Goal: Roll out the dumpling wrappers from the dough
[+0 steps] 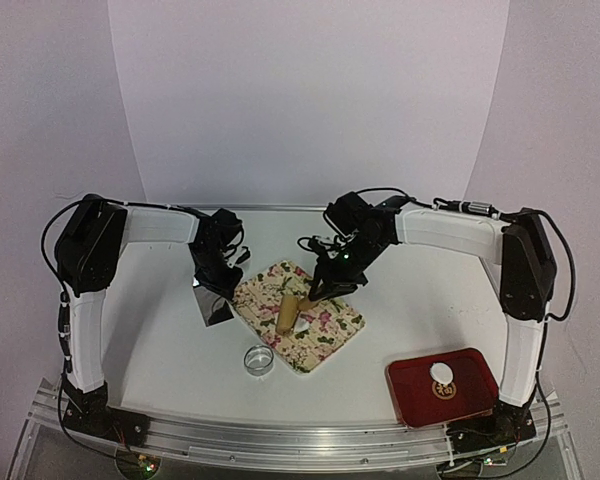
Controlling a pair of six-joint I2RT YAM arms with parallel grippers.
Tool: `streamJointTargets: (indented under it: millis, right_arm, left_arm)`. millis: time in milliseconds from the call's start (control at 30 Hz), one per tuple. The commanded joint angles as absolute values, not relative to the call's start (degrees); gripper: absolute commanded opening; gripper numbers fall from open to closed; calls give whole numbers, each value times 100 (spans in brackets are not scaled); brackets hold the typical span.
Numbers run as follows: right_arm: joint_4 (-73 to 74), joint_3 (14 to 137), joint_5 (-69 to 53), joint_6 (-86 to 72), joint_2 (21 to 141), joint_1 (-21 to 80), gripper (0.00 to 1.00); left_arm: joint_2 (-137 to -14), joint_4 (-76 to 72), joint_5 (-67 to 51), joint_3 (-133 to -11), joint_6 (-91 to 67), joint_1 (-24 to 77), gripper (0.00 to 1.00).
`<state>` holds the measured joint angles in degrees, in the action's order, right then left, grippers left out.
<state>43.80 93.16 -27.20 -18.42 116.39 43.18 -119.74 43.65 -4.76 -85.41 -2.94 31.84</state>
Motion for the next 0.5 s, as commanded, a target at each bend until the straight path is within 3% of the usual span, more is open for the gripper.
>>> streamJointTargets:
  millis: [0,467]
  right_arm:
    - [5588,8780,-936,-2178,12950,4352,0]
    - [5665,7249,-1239,-2183,11643,3807,0]
  left_arm:
    - [-12066,4308,18,-8472,-239,3200,0]
    - [-11996,4256,261,-8199,-284,3017,0]
